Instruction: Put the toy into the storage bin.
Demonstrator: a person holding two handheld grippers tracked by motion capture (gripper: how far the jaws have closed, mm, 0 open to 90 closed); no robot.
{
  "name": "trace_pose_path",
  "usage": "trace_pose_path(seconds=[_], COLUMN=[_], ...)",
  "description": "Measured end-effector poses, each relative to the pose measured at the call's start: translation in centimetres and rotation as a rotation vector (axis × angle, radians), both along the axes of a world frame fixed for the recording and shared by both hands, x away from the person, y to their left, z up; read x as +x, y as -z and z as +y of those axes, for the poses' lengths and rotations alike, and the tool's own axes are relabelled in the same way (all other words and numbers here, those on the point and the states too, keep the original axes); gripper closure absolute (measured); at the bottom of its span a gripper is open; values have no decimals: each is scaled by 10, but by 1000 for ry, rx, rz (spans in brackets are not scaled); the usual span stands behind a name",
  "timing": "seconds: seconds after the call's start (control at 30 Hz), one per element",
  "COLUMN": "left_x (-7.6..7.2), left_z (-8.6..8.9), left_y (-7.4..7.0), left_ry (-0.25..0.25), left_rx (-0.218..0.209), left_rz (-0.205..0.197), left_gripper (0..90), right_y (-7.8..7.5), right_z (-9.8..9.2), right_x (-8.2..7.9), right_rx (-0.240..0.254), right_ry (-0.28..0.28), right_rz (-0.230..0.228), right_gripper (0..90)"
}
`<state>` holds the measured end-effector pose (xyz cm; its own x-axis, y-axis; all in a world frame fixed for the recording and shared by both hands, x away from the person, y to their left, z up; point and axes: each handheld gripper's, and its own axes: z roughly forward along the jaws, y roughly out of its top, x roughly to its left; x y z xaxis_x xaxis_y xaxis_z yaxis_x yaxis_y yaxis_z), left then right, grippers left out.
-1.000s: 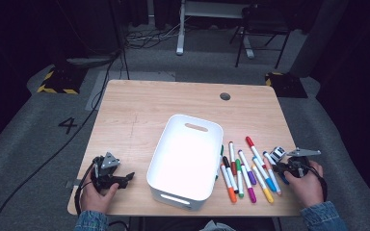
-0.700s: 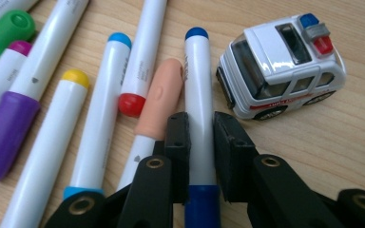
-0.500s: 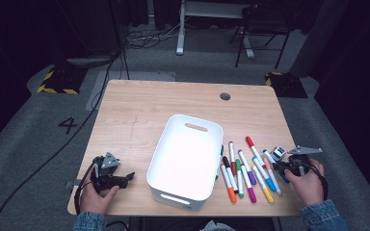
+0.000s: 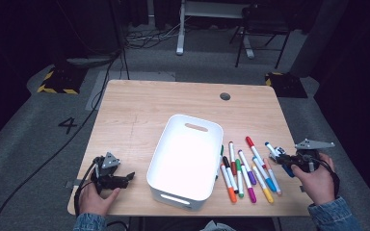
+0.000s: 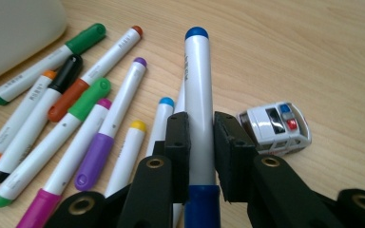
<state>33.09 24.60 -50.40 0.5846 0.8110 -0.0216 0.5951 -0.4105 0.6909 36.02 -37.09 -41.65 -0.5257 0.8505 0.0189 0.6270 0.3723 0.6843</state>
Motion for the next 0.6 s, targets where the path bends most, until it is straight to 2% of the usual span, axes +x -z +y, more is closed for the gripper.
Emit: trace_pose_path(seconds=[0.13, 0.17, 0.27, 0.4, 0.43, 0.6], left_x=[0, 0, 1, 0, 0, 1], left_z=[-1, -1, -2, -3, -4, -4], left_y=[0, 0, 0, 0, 0, 0], left_ry=[0, 0, 8, -1, 18, 21], left_rx=[-5, -5, 4, 7, 7, 3], left_rz=[6, 6, 13, 5, 15, 18], left_gripper=[175, 163, 145, 141, 141, 139], right_y=[-14, -14, -30, -38, -43, -52], right_z=[6, 6, 8, 13, 19, 30], right_x=[4, 4, 4, 3, 4, 7], right_rx=[4, 4, 25, 30, 39, 51], right_ry=[-62, -62, -77, -105, -130, -172], right_rz=[10, 10, -6, -8, -14, -23], right_gripper=[765, 765, 765, 765, 765, 765])
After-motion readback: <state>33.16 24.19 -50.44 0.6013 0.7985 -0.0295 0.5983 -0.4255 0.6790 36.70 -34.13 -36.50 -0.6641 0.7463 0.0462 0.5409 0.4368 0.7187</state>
